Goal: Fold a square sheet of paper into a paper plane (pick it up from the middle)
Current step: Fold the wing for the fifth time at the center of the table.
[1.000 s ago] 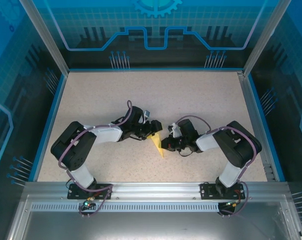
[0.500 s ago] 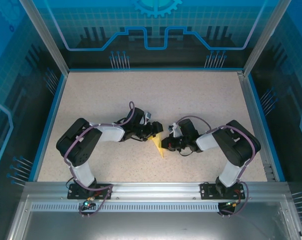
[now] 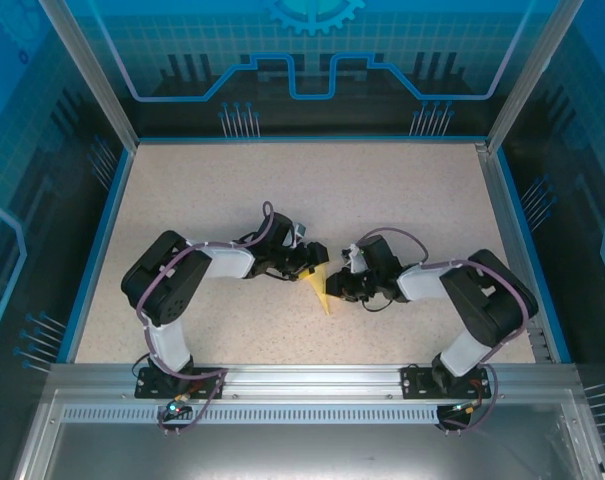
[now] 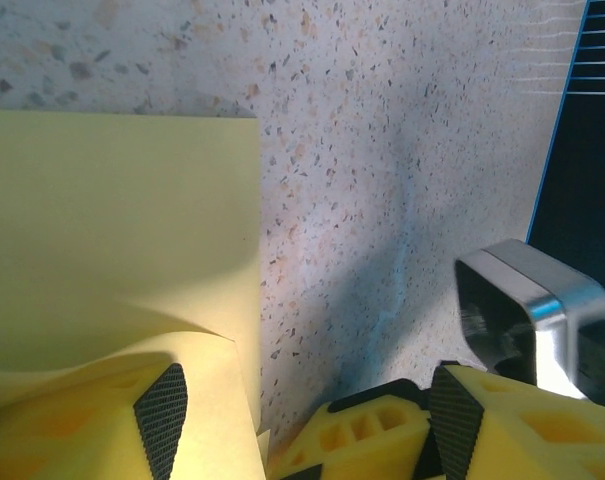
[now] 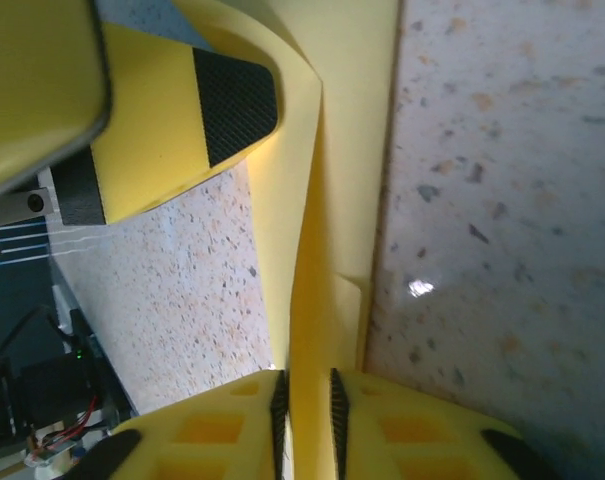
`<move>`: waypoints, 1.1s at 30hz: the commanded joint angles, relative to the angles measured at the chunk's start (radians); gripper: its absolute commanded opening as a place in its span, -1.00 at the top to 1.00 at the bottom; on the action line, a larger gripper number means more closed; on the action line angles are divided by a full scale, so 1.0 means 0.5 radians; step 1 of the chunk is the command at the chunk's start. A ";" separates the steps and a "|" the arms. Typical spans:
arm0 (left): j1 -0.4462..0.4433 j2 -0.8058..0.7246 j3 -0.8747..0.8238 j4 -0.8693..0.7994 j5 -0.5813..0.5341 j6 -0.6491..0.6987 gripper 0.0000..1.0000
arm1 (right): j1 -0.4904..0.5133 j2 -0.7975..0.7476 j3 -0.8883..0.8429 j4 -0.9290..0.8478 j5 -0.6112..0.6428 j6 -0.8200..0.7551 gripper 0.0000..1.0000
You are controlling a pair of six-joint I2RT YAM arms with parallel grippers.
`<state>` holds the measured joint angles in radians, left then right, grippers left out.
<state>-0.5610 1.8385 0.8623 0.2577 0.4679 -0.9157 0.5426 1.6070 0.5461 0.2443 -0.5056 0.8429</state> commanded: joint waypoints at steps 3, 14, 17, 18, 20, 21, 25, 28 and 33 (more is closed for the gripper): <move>0.002 0.109 0.024 -0.187 -0.032 0.063 -0.39 | -0.007 -0.208 0.097 -0.316 0.072 -0.155 0.56; 0.005 0.112 0.047 -0.209 -0.024 0.080 -0.39 | 0.099 0.011 0.254 -0.192 -0.161 -0.058 0.76; 0.002 0.109 0.046 -0.218 -0.024 0.084 -0.38 | 0.106 0.108 0.242 -0.152 -0.172 -0.032 0.77; 0.002 0.109 0.043 -0.218 -0.025 0.087 -0.38 | 0.108 0.136 0.244 -0.160 -0.178 -0.032 0.78; 0.003 0.109 0.041 -0.221 -0.022 0.088 -0.39 | 0.108 0.194 0.225 -0.155 -0.186 -0.036 0.78; 0.002 0.109 0.040 -0.223 -0.024 0.088 -0.39 | 0.108 0.214 0.214 -0.156 -0.185 -0.035 0.79; 0.003 0.109 0.042 -0.233 -0.035 0.088 -0.39 | 0.107 0.268 0.158 -0.151 -0.208 -0.047 0.80; 0.003 0.109 0.048 -0.252 -0.037 0.088 -0.39 | 0.108 0.254 0.137 -0.175 -0.223 -0.075 0.80; 0.002 0.115 0.064 -0.277 -0.039 0.095 -0.38 | 0.108 0.155 0.138 -0.259 -0.225 -0.114 0.78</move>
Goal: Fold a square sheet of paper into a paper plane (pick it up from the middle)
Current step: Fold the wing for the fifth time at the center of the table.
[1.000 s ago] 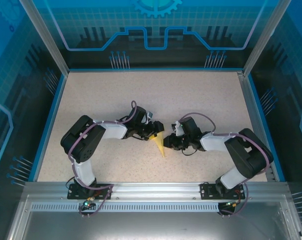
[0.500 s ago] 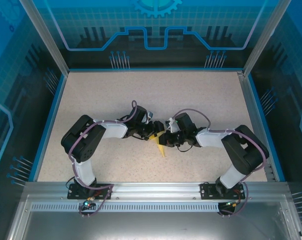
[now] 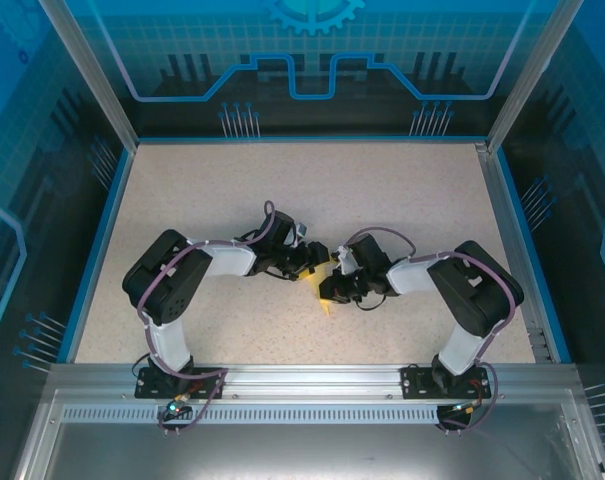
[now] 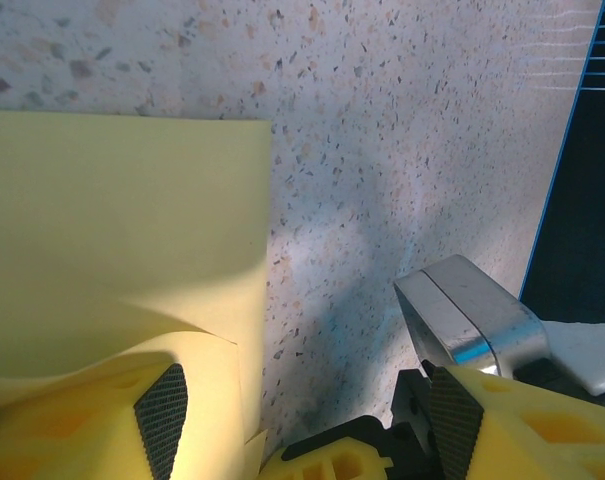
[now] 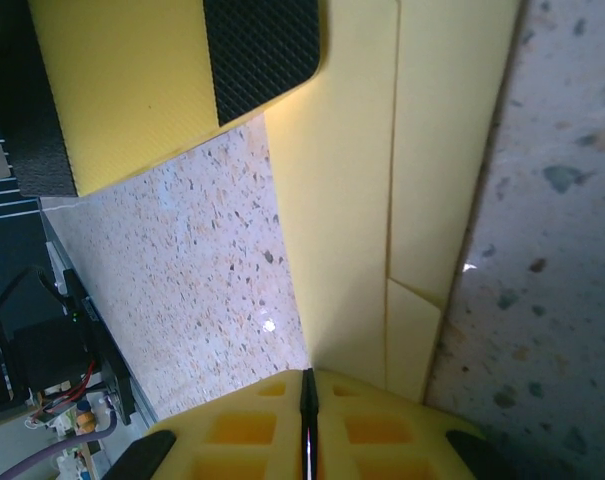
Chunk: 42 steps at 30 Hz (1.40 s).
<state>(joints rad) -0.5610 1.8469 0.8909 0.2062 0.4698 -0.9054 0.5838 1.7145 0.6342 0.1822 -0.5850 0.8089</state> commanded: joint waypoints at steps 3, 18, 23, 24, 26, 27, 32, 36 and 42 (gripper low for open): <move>0.002 0.101 0.008 -0.179 -0.041 0.078 -0.38 | 0.027 -0.094 -0.014 -0.198 -0.075 -0.080 0.76; 0.002 0.129 0.007 -0.174 -0.045 0.068 -0.39 | 0.066 0.089 -0.041 -0.185 -0.028 -0.114 0.72; 0.004 0.123 0.007 -0.186 -0.049 0.069 -0.38 | 0.065 0.042 -0.064 -0.208 -0.016 -0.119 0.74; 0.002 0.123 0.010 -0.188 -0.050 0.069 -0.38 | 0.066 0.016 -0.063 -0.225 -0.015 -0.124 0.74; 0.002 0.123 0.013 -0.191 -0.048 0.070 -0.38 | 0.065 -0.050 -0.054 -0.264 -0.016 -0.136 0.74; 0.002 0.121 0.015 -0.193 -0.047 0.074 -0.38 | 0.062 -0.078 -0.050 -0.274 -0.017 -0.136 0.74; 0.002 0.124 0.021 -0.202 -0.048 0.078 -0.38 | 0.063 -0.193 -0.001 -0.275 -0.036 -0.104 0.73; 0.003 0.126 0.019 -0.205 -0.045 0.077 -0.38 | 0.066 -0.223 0.029 -0.273 -0.051 -0.093 0.72; 0.002 0.129 0.023 -0.207 -0.045 0.083 -0.38 | 0.103 -0.161 0.011 -0.268 -0.136 -0.102 0.69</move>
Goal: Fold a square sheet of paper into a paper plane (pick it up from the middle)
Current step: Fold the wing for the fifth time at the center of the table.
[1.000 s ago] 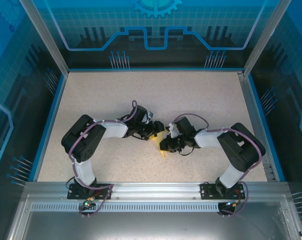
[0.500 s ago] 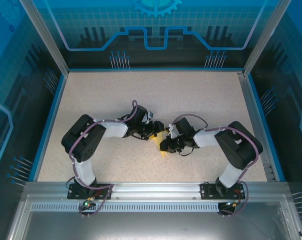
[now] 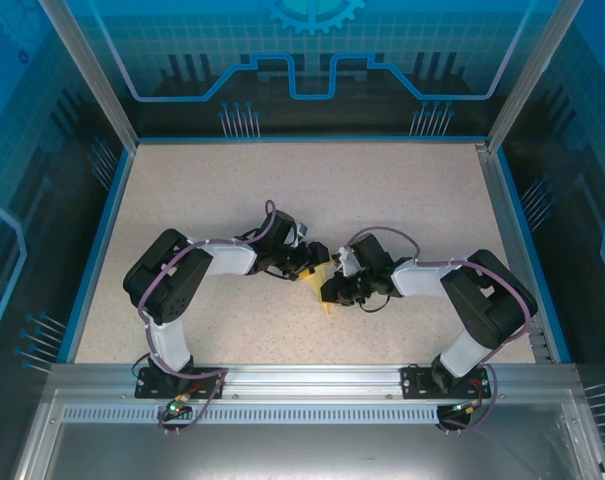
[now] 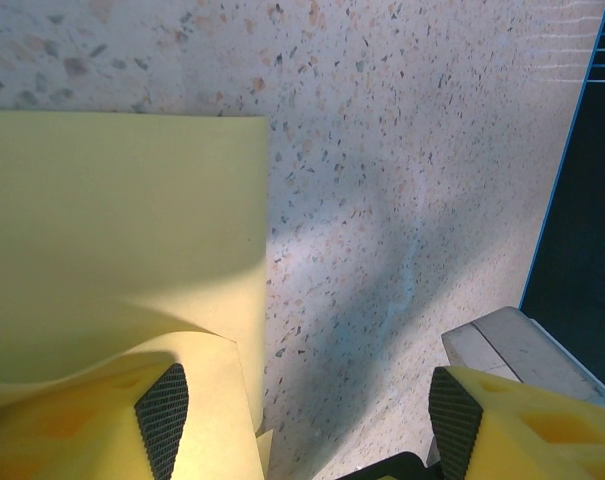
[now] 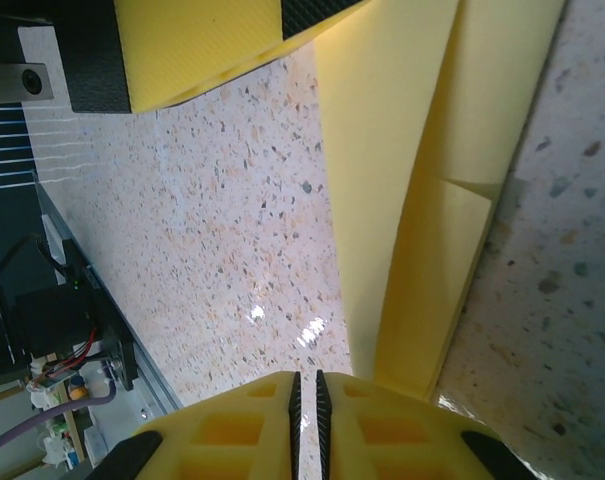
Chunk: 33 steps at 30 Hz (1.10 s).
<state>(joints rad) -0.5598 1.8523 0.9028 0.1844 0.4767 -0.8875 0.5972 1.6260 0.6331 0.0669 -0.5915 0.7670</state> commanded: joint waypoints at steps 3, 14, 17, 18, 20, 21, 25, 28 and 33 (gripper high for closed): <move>0.001 0.121 0.002 -0.166 -0.056 0.046 -0.37 | 0.100 0.019 -0.028 -0.084 -0.045 -0.026 0.68; 0.000 0.127 0.006 -0.173 -0.065 0.042 -0.37 | 0.101 0.006 -0.210 -0.100 -0.006 -0.053 0.81; 0.000 0.124 0.005 -0.175 -0.070 0.035 -0.34 | 0.102 -0.049 -0.211 -0.155 0.040 -0.054 0.82; 0.000 0.124 0.005 -0.176 -0.076 0.030 -0.34 | 0.100 -0.068 -0.214 -0.174 0.053 -0.058 0.82; 0.000 0.127 0.005 -0.179 -0.080 0.026 -0.34 | 0.101 -0.091 -0.219 -0.206 0.054 -0.072 0.82; 0.000 0.130 0.007 -0.179 -0.079 0.024 -0.34 | 0.104 -0.098 -0.230 -0.220 0.057 -0.076 0.82; 0.000 0.127 0.005 -0.179 -0.086 0.017 -0.34 | 0.102 -0.135 -0.279 -0.257 0.080 -0.075 0.82; 0.000 0.130 0.005 -0.173 -0.074 0.017 -0.33 | 0.103 -0.229 -0.281 -0.260 0.111 -0.078 0.82; 0.000 0.126 0.005 -0.173 -0.059 0.019 -0.33 | 0.103 -0.436 -0.162 -0.222 0.186 -0.052 0.79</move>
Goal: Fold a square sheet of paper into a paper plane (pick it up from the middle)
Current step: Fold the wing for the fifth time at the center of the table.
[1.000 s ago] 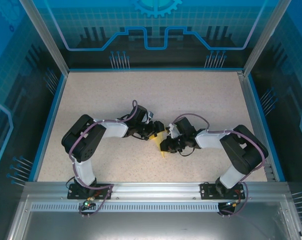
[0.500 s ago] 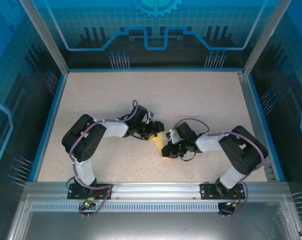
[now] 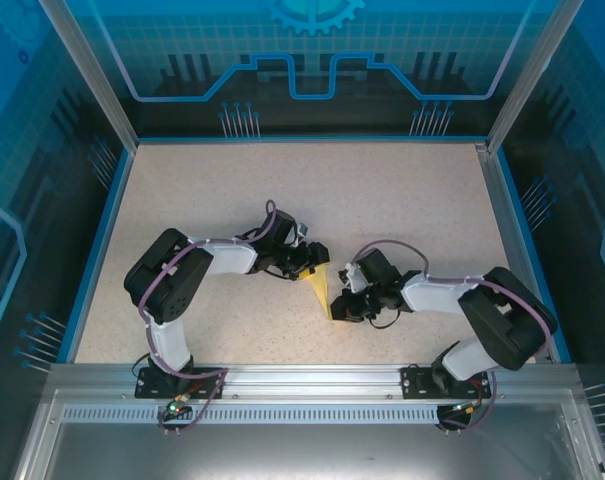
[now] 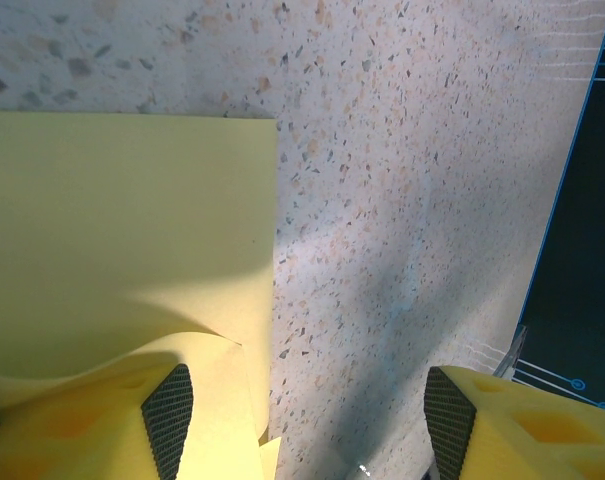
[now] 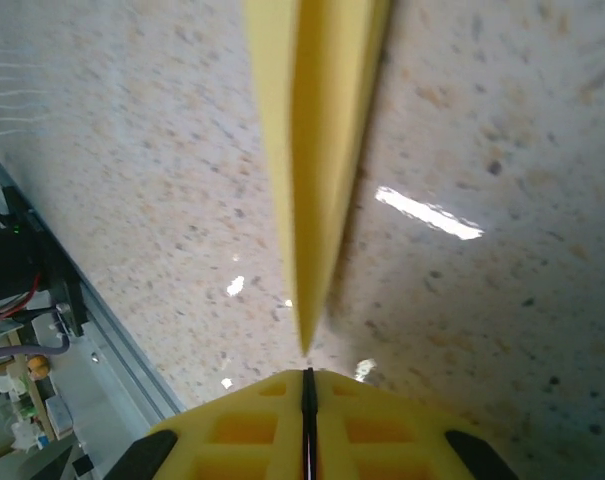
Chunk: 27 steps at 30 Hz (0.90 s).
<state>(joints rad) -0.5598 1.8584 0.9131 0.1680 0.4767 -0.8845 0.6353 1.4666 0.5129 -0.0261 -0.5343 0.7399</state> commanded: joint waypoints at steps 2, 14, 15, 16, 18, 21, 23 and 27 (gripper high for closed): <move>-0.001 0.115 -0.018 -0.140 -0.063 0.004 -0.33 | 0.039 -0.172 0.117 -0.010 0.155 -0.001 0.79; -0.002 0.121 -0.034 -0.097 -0.061 -0.046 -0.33 | 0.159 0.083 0.053 0.670 0.464 0.280 0.76; -0.002 0.123 -0.032 -0.094 -0.061 -0.046 -0.33 | 0.159 0.120 0.070 0.691 0.447 0.292 0.76; -0.002 0.121 -0.029 -0.091 -0.057 -0.047 -0.33 | 0.160 0.159 0.091 0.692 0.442 0.298 0.77; -0.002 0.118 -0.024 -0.098 -0.052 -0.044 -0.33 | 0.162 0.219 0.085 0.729 0.459 0.334 0.77; -0.003 0.109 -0.034 -0.091 -0.051 -0.041 -0.33 | 0.158 0.302 0.096 0.772 0.463 0.353 0.76; -0.005 0.112 -0.034 -0.091 -0.048 -0.047 -0.33 | 0.159 0.353 0.117 0.780 0.461 0.354 0.76; -0.003 0.111 -0.033 -0.091 -0.046 -0.044 -0.33 | 0.159 0.426 0.133 0.734 0.491 0.350 0.76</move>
<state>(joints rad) -0.5591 1.8599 0.9138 0.1692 0.4767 -0.8997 0.7063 1.6436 0.5545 0.3454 -0.2932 0.9073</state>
